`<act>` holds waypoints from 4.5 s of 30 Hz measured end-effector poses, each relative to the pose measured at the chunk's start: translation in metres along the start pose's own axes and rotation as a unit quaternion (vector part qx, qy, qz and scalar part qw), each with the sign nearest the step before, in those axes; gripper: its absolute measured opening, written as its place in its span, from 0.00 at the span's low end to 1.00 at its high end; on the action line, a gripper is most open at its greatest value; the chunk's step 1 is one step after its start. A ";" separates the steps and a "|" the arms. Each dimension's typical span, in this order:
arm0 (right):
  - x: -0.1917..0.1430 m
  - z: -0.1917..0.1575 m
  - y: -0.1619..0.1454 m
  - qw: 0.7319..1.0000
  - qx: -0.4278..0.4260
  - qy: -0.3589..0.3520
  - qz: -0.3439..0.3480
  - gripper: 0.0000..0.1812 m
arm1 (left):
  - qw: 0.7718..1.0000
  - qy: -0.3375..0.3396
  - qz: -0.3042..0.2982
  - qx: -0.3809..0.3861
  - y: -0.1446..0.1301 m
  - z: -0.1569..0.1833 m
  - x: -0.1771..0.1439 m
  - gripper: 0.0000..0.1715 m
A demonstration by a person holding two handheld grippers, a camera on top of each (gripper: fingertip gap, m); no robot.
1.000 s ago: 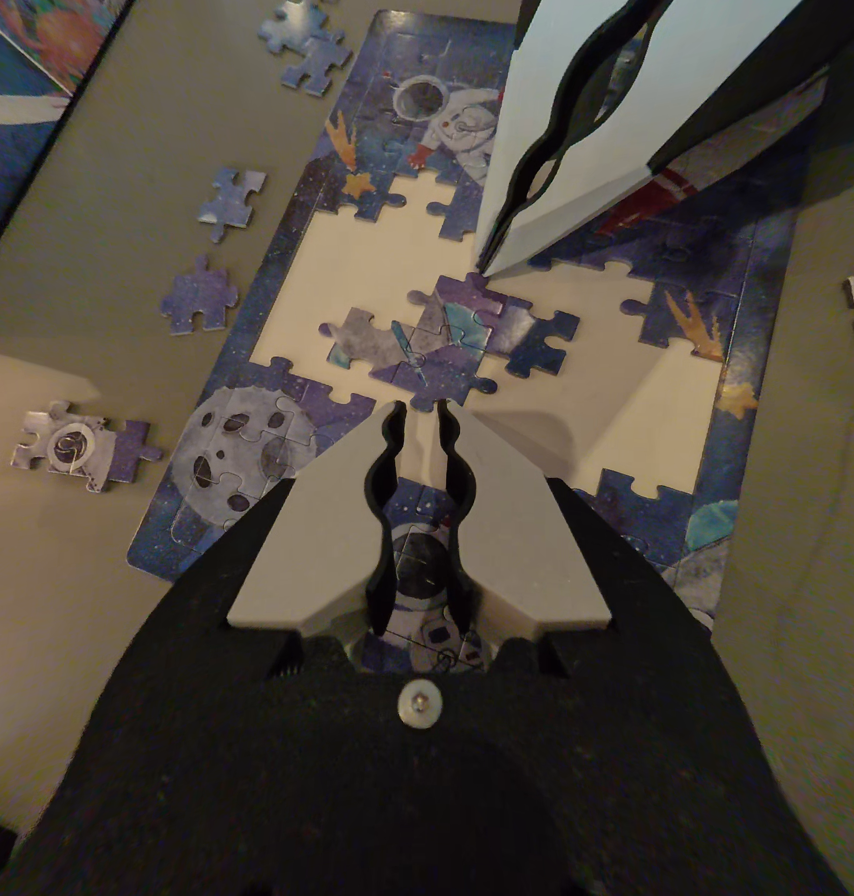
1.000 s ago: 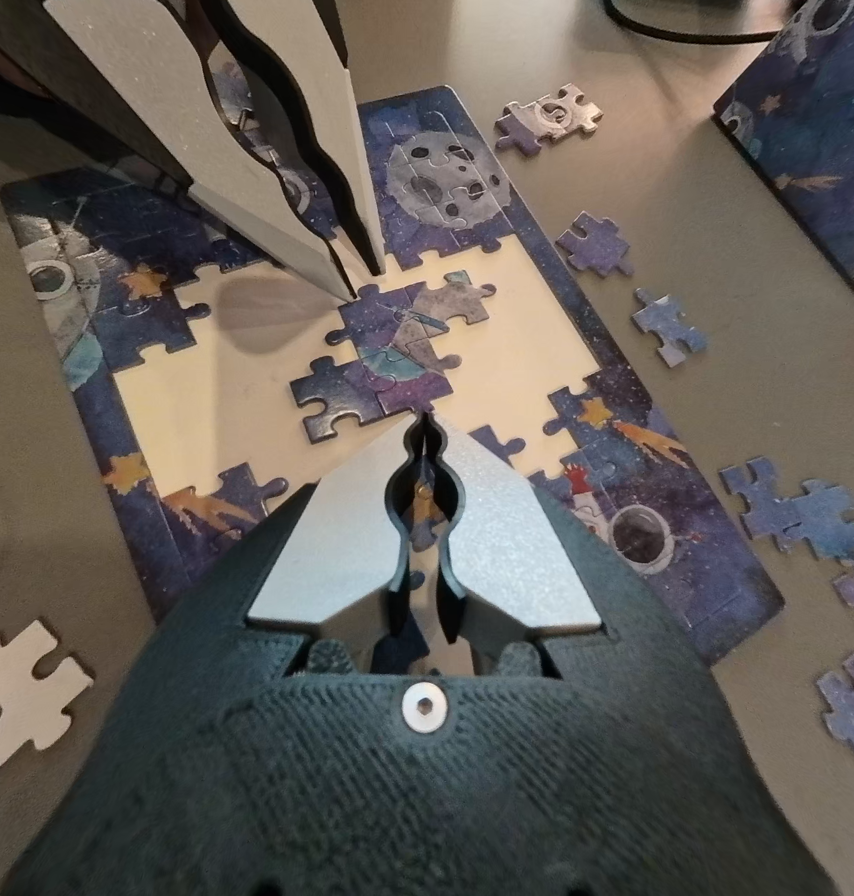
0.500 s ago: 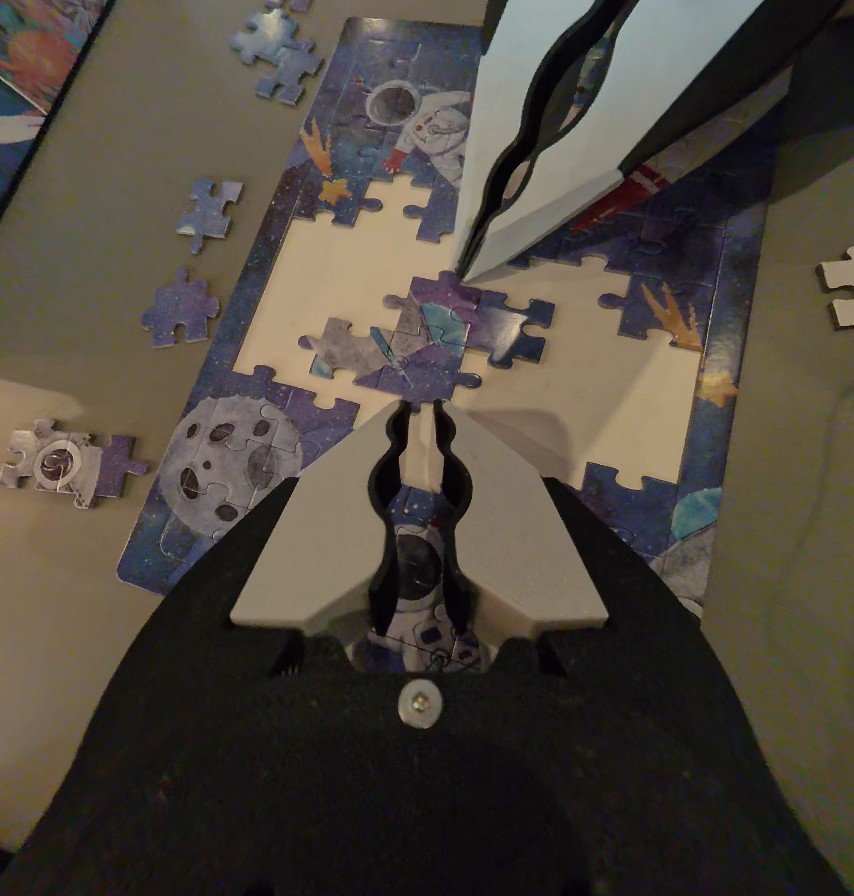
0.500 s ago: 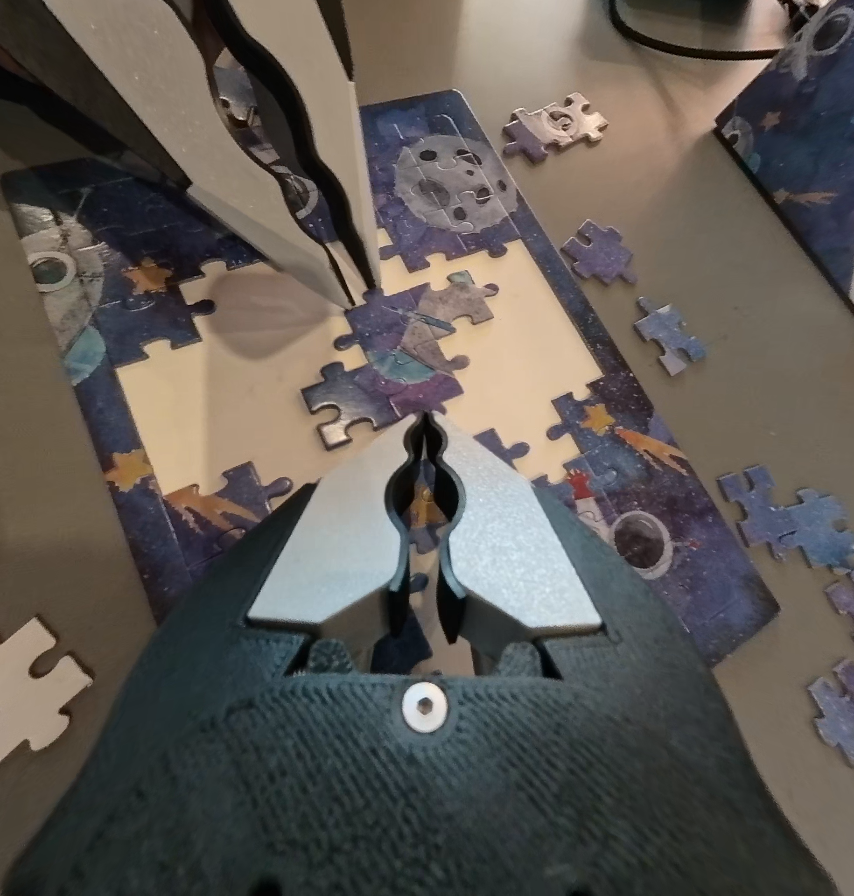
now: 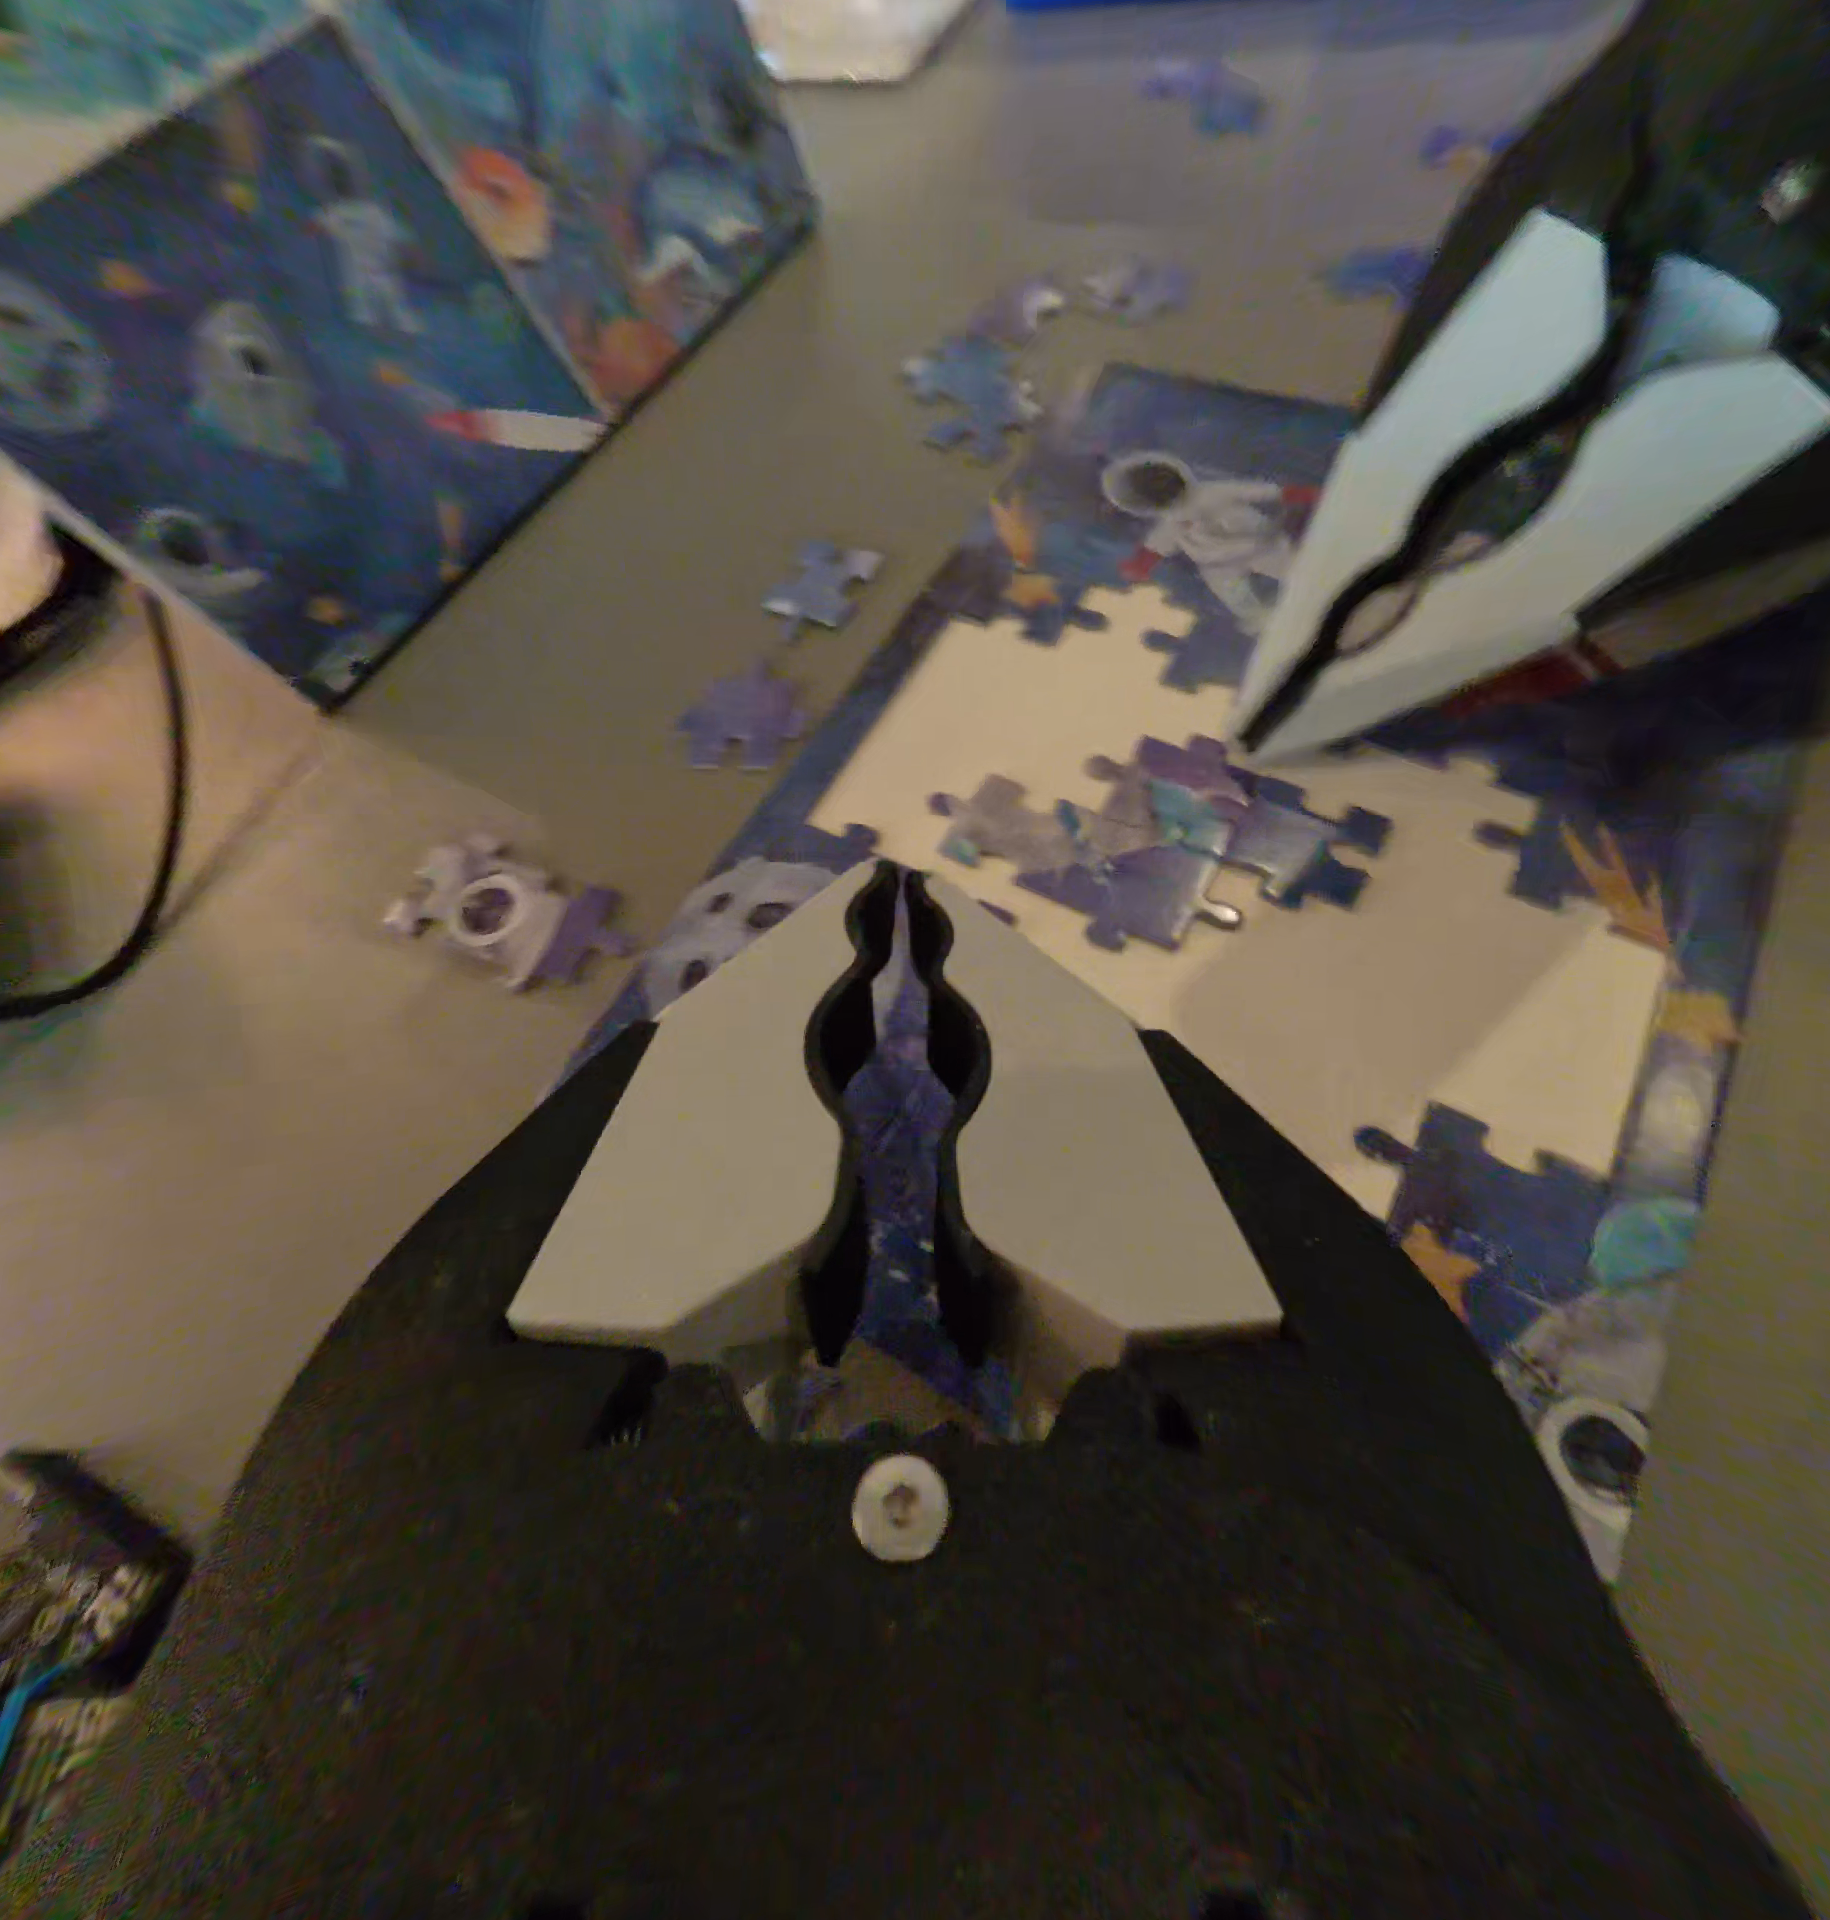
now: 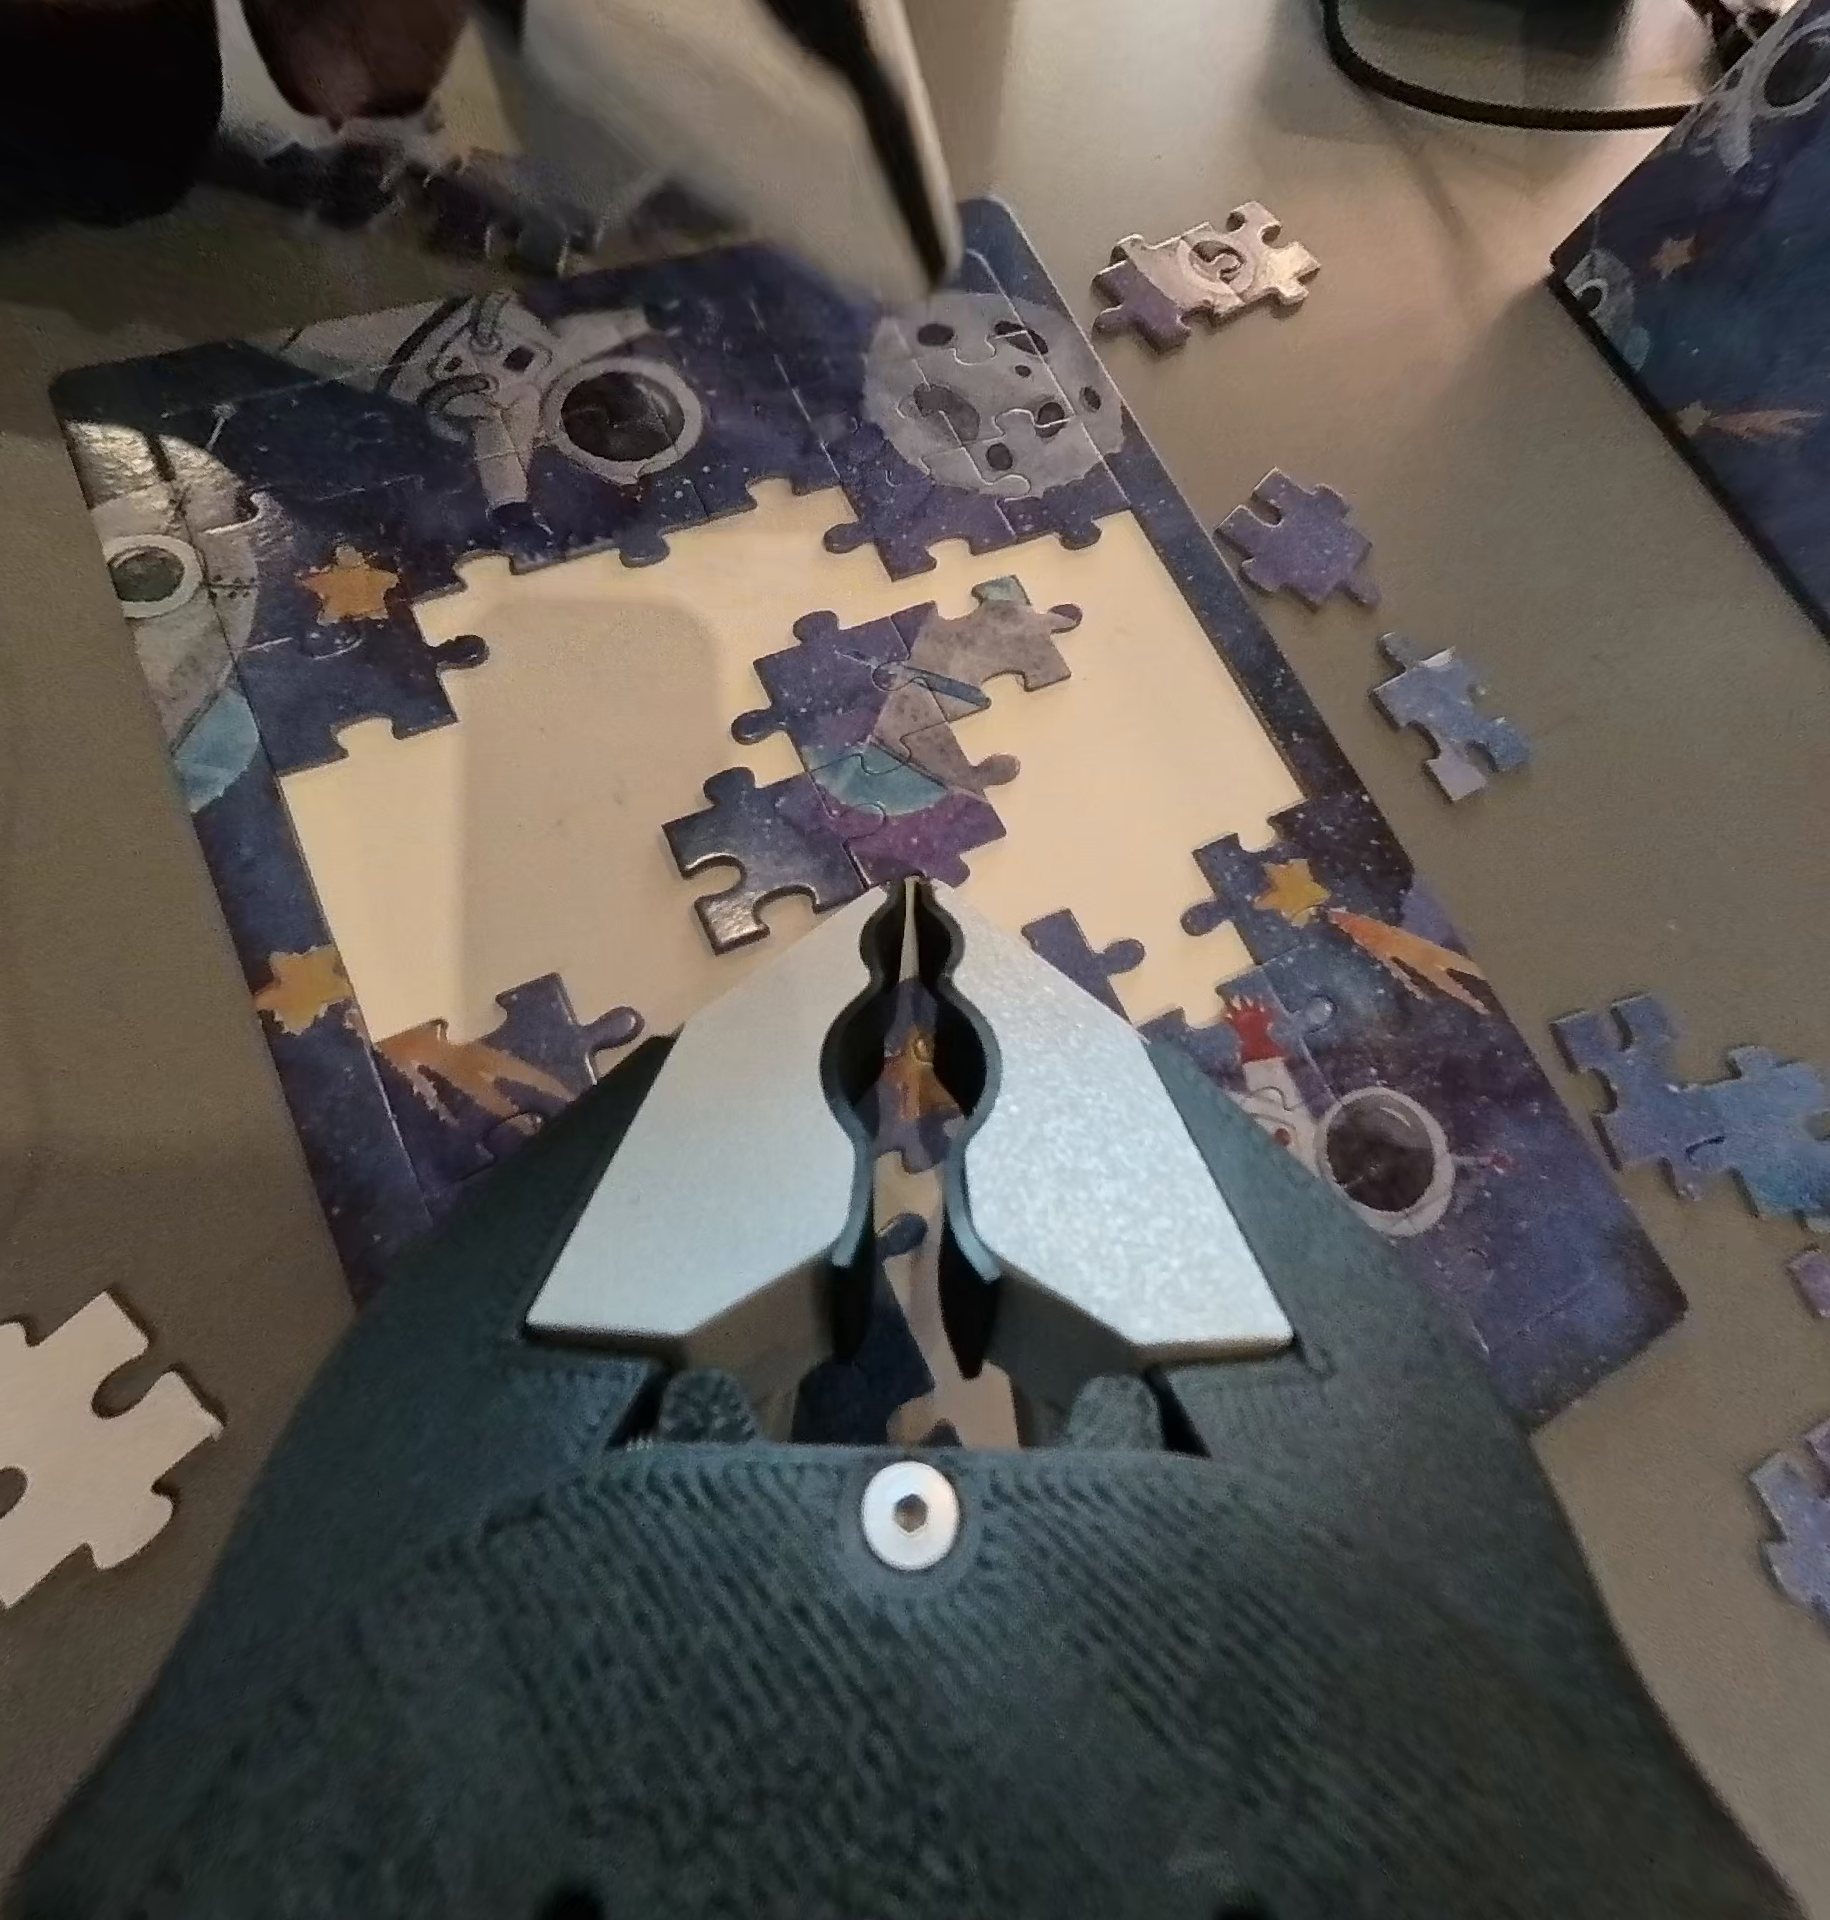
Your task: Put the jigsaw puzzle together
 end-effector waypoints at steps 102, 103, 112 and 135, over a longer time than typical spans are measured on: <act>0.001 -0.011 0.004 0.997 0.021 0.078 0.011 0.09 | 0.990 -0.072 -0.124 0.007 -0.018 0.028 0.027 0.16; 0.001 -0.011 0.004 0.997 0.022 0.078 0.011 0.09 | 0.990 -0.074 -0.124 0.007 -0.018 0.029 0.028 0.16; 0.001 -0.011 0.003 0.997 0.023 0.079 0.011 0.09 | 0.990 -0.075 -0.120 0.015 -0.016 0.038 0.032 0.21; -0.003 -0.013 0.002 0.996 0.021 0.083 0.019 0.11 | 0.989 -0.079 -0.121 0.012 -0.016 0.039 0.032 0.35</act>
Point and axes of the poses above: each gripper's, where its closed fingertips meet, x out along the fingers, y out of its top, z = x × y across the jaws, the point moved 6 cm from there along -x, back along the fingers, and after that the axes turned 7 degrees about -x, right-handed, at the moved point
